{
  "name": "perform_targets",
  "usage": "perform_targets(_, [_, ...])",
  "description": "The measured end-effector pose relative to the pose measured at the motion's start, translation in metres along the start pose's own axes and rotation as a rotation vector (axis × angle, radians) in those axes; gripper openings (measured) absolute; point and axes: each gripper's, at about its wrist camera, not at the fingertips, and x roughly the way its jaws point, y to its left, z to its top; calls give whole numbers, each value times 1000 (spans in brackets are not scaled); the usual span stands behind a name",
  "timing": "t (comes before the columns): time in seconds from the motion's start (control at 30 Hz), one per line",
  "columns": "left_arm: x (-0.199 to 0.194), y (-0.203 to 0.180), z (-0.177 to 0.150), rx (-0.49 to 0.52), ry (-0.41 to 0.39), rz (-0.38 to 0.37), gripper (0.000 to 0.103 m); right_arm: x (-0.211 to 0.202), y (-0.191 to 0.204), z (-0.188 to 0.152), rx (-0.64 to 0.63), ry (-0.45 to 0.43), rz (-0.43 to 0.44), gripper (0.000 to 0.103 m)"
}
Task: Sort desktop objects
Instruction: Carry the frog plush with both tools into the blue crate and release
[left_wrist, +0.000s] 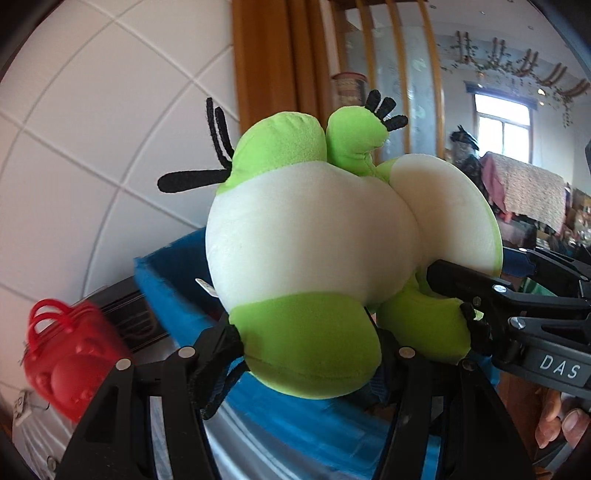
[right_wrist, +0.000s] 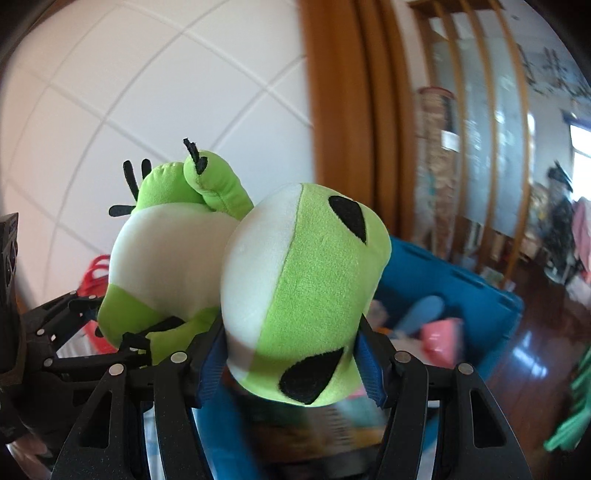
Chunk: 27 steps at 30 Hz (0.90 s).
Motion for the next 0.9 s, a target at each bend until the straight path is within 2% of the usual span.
perform_targets(0.1, [30,-23,11,32,33,-29,59,4,-30,10,37,16,-27,62])
perform_targets(0.3, [76,-59,33,107,80,-44,60,17,-84,5,109,51,-75,62])
perform_targets(0.43, [99,-73,45,145,111,-44,61,23,-102,2,146,66,-81,64])
perform_targets(0.57, [106,-86,47,174,156,-29,66,36,-115,-3,173,89,-80,67])
perform_targets(0.77, [111,-81,48,126,188,-7,71,50,-123,-7,219,122,-60,80])
perform_targets(0.83, [109,-77,47,114,177,-8,72,48,-120,-4,212,116,-68,91])
perform_targets(0.9, [104,-70,45,109,173,-7,74,44,-117,-1,202,109,-79,98])
